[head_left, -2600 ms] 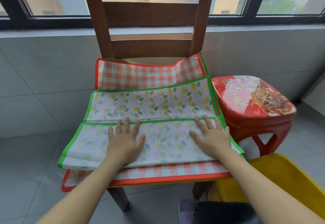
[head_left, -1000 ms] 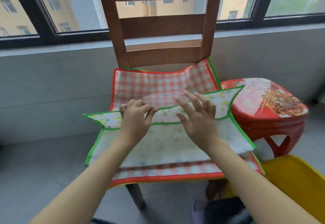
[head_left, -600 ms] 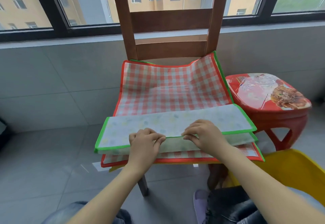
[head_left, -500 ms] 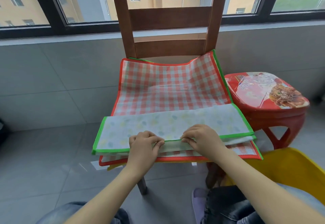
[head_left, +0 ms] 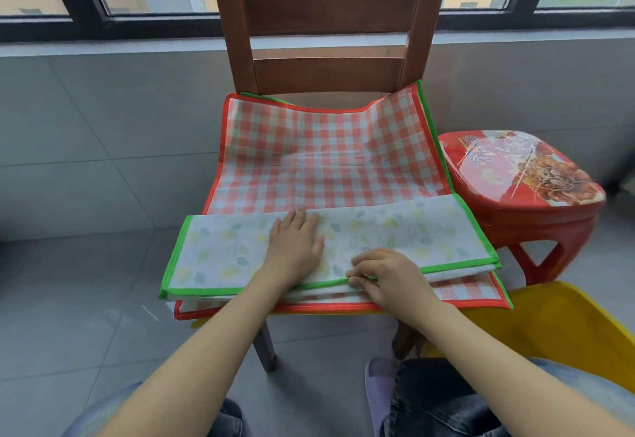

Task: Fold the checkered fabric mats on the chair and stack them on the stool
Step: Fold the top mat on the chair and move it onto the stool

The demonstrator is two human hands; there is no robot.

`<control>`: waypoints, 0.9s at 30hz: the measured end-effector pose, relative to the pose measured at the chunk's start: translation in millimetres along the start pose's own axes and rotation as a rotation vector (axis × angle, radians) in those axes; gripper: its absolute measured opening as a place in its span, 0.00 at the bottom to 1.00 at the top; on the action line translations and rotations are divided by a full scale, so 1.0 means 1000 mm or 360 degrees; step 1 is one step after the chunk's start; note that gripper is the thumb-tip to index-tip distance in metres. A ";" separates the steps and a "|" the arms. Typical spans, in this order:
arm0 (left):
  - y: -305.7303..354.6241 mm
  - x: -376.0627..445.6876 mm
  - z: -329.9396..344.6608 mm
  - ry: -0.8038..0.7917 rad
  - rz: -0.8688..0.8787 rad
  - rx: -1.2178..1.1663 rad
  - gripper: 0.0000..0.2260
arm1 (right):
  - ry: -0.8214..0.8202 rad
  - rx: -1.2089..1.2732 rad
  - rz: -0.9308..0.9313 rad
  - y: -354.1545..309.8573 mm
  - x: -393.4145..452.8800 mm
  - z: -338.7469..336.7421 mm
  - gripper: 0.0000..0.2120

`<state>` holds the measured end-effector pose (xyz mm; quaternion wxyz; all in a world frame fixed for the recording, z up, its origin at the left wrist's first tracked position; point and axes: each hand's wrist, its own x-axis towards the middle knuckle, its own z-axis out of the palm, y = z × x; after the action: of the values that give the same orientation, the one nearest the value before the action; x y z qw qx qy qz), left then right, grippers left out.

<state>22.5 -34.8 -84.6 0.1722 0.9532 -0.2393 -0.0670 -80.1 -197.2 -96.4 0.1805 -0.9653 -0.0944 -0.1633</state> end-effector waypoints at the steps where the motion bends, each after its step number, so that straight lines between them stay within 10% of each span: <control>1: -0.001 0.007 0.005 -0.0046 -0.0032 0.0059 0.25 | -0.0034 -0.0017 -0.0011 0.000 0.001 -0.001 0.08; 27: -0.007 0.015 0.019 -0.0110 0.0004 0.0298 0.25 | -0.0543 -0.0475 0.1267 0.101 0.043 -0.015 0.34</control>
<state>34.7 -41.4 -105.5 0.0741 0.9620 -0.2514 -0.0771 -20.4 -289.8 -100.7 0.0701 -0.9550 0.2800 0.0681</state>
